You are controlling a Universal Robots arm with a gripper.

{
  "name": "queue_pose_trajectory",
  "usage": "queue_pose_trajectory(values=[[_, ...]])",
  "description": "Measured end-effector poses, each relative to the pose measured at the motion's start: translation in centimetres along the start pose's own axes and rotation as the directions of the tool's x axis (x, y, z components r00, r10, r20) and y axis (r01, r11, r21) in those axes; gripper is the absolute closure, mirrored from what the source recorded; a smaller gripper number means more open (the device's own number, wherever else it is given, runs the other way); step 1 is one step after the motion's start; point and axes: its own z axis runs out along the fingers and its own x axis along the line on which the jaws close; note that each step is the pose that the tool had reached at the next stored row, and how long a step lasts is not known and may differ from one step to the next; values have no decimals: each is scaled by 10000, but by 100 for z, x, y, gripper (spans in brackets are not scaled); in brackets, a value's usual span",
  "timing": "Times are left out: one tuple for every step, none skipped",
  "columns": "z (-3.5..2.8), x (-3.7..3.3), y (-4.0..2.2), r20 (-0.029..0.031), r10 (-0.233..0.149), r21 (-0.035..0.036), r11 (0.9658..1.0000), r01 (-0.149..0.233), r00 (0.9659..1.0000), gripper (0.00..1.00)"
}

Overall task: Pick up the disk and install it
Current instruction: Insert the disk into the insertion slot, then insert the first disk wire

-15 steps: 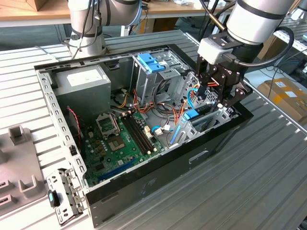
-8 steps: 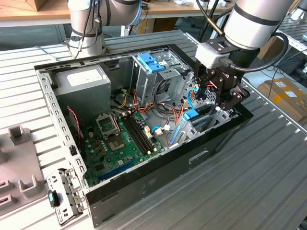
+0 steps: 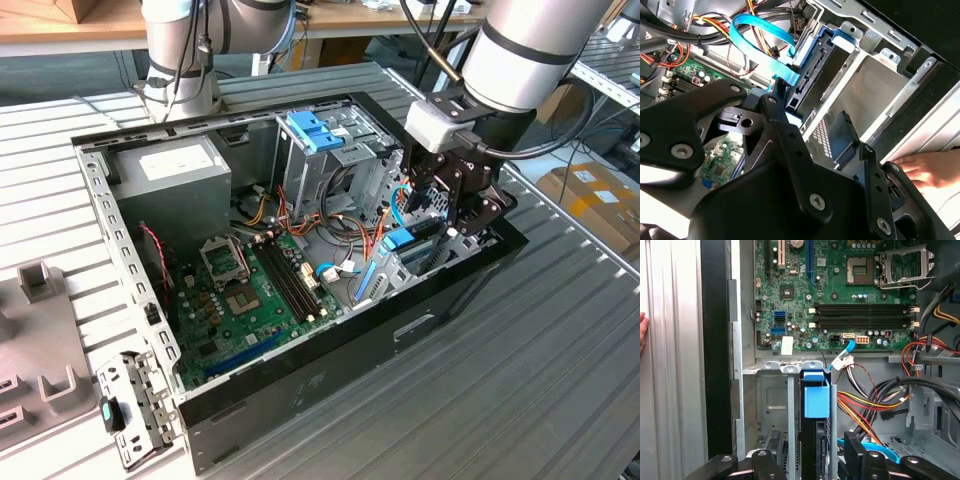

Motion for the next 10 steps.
queue_pose_trajectory(values=[[4, 0, 0, -5, 0, 0, 10000, 0, 10000, 39], [4, 0, 0, -6, 0, 0, 10000, 0, 10000, 39], [4, 0, 0, -6, -1, 0, 10000, 1, 10000, 39], [7, 0, 0, -4, 0, 0, 10000, 0, 10000, 39], [10, 0, 0, -4, 0, 0, 10000, 0, 10000, 39], [10, 0, 0, -4, 0, 0, 10000, 0, 10000, 39], [10, 0, 0, -4, 0, 0, 10000, 0, 10000, 39], [10, 0, 0, -4, 0, 0, 10000, 0, 10000, 39], [11, 0, 0, -5, 0, 0, 10000, 0, 10000, 39], [11, 0, 0, -4, 0, 0, 10000, 0, 10000, 39]])
